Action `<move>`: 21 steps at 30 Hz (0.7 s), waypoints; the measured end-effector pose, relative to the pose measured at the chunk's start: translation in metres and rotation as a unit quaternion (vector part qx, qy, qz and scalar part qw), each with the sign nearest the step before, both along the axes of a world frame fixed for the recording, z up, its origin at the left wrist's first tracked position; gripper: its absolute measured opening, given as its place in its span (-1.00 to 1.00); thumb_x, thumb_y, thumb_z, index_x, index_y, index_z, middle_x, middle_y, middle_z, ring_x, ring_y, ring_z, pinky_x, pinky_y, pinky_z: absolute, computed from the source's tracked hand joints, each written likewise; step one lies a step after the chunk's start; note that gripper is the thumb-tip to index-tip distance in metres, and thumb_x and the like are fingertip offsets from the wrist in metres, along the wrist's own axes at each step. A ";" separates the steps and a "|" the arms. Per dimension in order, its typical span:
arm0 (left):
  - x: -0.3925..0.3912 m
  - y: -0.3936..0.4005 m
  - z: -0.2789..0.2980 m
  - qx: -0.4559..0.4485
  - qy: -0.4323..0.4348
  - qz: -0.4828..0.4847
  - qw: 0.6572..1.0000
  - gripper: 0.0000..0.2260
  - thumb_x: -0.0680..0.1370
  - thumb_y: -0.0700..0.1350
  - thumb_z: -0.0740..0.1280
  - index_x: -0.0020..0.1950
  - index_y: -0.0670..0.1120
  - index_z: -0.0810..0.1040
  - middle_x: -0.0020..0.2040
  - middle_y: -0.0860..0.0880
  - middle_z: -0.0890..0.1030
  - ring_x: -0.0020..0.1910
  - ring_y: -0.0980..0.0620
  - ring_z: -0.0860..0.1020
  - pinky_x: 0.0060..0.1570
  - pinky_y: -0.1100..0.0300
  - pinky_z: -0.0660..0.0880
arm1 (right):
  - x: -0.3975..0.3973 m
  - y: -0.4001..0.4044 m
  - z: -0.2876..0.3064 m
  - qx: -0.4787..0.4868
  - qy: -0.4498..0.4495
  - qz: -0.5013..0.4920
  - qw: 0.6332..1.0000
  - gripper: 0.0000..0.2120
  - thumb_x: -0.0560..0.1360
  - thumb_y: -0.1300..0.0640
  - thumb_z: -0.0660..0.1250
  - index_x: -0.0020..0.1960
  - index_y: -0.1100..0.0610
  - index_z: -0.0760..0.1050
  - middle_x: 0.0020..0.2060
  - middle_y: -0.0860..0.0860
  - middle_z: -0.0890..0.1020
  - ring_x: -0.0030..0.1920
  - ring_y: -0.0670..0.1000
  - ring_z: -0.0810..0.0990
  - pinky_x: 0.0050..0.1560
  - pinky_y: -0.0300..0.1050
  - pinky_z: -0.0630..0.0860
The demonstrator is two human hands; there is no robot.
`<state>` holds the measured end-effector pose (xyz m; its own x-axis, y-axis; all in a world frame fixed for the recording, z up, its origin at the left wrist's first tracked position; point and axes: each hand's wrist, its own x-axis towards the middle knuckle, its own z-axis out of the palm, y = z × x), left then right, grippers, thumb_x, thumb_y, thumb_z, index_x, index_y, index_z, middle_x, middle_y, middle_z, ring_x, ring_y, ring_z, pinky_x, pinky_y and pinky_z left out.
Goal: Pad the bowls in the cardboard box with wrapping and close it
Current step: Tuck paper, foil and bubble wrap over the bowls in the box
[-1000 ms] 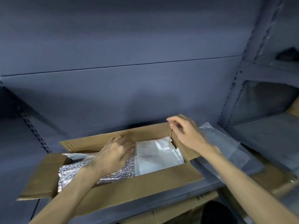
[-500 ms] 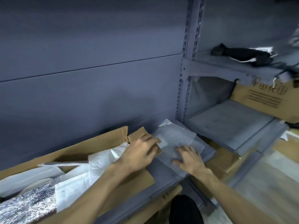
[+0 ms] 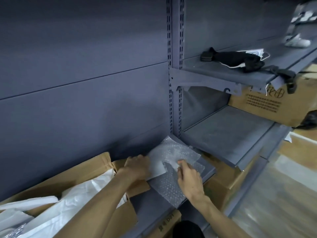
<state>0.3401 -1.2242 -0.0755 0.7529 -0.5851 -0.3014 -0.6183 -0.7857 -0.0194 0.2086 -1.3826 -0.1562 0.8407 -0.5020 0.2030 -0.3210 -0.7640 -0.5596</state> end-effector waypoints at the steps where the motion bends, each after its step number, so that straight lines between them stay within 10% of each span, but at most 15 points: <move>1: -0.001 -0.007 -0.008 0.038 -0.019 -0.015 0.999 -0.58 0.55 0.12 0.30 0.33 -0.06 0.52 0.28 -0.09 0.58 0.27 -0.13 0.54 0.26 -0.03 0.36 | 0.000 -0.001 -0.002 0.008 -0.007 -0.004 1.000 -0.77 0.66 0.18 0.23 0.29 -0.01 0.42 0.07 0.03 0.68 0.02 0.14 0.69 -0.01 0.01 0.53; 5: -0.006 -0.025 -0.038 0.049 -0.015 -0.043 0.998 -0.43 0.51 0.27 0.33 0.36 -0.08 0.48 0.34 -0.13 0.54 0.32 -0.16 0.50 0.25 -0.05 0.39 | 0.002 -0.006 -0.005 0.021 -0.021 -0.002 1.000 -0.77 0.64 0.22 0.23 0.25 0.00 0.44 -0.05 0.03 0.69 -0.05 0.13 0.68 -0.06 0.01 0.49; 12: -0.017 -0.027 -0.028 -0.020 -0.097 -0.084 0.992 -0.67 0.69 -0.06 0.13 0.44 -0.01 0.45 0.30 -0.17 0.55 0.27 -0.24 0.54 0.21 -0.06 0.44 | 0.003 -0.008 -0.008 0.013 -0.014 -0.006 1.000 -0.77 0.63 0.24 0.23 0.23 0.00 0.46 -0.08 0.04 0.70 -0.05 0.15 0.69 -0.08 0.02 0.48; 21: -0.018 0.038 0.079 -0.442 -0.063 0.027 0.894 -0.83 0.63 -0.02 0.29 -0.11 -0.05 0.52 -0.30 -0.02 0.61 -0.29 -0.11 0.55 -0.18 -0.06 0.56 | 0.014 0.014 0.004 -0.009 0.091 0.029 0.995 -0.82 0.62 -0.04 0.25 0.18 -0.06 0.52 0.05 -0.02 0.65 0.15 0.12 0.65 0.09 0.08 0.58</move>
